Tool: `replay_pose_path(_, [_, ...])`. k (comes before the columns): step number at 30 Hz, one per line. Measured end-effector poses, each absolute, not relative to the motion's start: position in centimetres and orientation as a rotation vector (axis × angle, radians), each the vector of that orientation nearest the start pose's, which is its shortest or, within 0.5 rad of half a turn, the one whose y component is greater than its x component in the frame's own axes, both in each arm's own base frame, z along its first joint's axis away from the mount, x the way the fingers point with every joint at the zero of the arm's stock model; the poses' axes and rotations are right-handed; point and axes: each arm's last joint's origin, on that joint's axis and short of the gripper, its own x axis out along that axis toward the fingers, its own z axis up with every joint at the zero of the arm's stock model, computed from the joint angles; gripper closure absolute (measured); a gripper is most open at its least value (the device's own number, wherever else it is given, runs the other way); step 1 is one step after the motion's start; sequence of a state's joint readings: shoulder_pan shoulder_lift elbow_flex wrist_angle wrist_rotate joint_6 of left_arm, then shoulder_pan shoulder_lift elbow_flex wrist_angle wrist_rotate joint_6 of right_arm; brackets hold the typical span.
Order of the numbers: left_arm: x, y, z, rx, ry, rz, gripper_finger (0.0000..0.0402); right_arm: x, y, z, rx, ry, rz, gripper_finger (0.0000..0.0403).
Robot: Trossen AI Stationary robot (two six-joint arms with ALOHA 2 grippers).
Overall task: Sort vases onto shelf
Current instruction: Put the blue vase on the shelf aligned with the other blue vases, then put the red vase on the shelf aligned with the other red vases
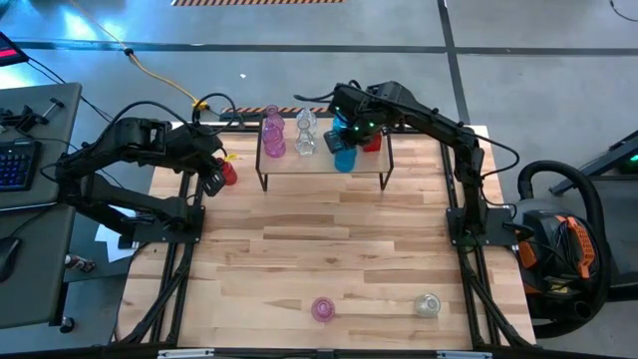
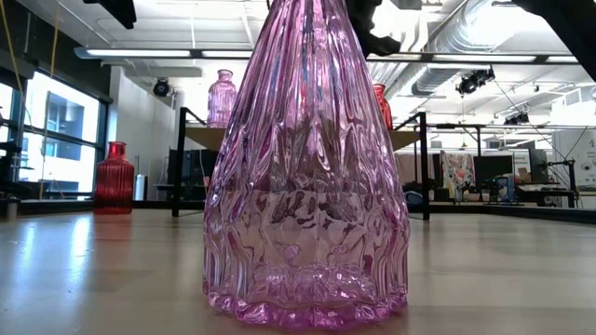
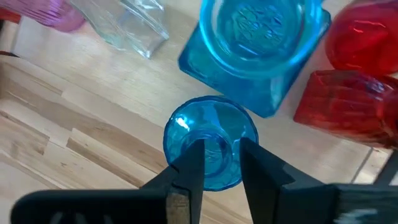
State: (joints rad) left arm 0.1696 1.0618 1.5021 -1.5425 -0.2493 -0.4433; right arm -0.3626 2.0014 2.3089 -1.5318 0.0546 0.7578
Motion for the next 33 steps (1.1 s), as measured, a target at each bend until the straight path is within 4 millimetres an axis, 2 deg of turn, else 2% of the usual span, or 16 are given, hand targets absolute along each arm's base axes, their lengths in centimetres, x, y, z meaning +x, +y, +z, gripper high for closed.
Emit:
replay_pose_path(12, [12.8,2.9,40.7,-0.347,1.005,0.614,0.0305,35.4,-13.7,38.6,0.84,1.002,-0.805,0.032])
replay_pose_path(21, [12.8,2.9,40.7,-0.347,1.006,0.614,0.0305,33.4,-13.2,41.1,0.855,0.925,-0.781,0.032])
replay_pose_path(30, [12.8,2.9,40.7,-0.346,1.007,0.613,0.0305,31.4,-10.7,43.1,0.921,0.963,-0.645,0.032])
replay_pose_path(33, [12.7,2.9,40.7,-0.346,1.009,0.614,0.0305,31.5,-9.5,43.3,0.929,0.965,-0.631,0.032])
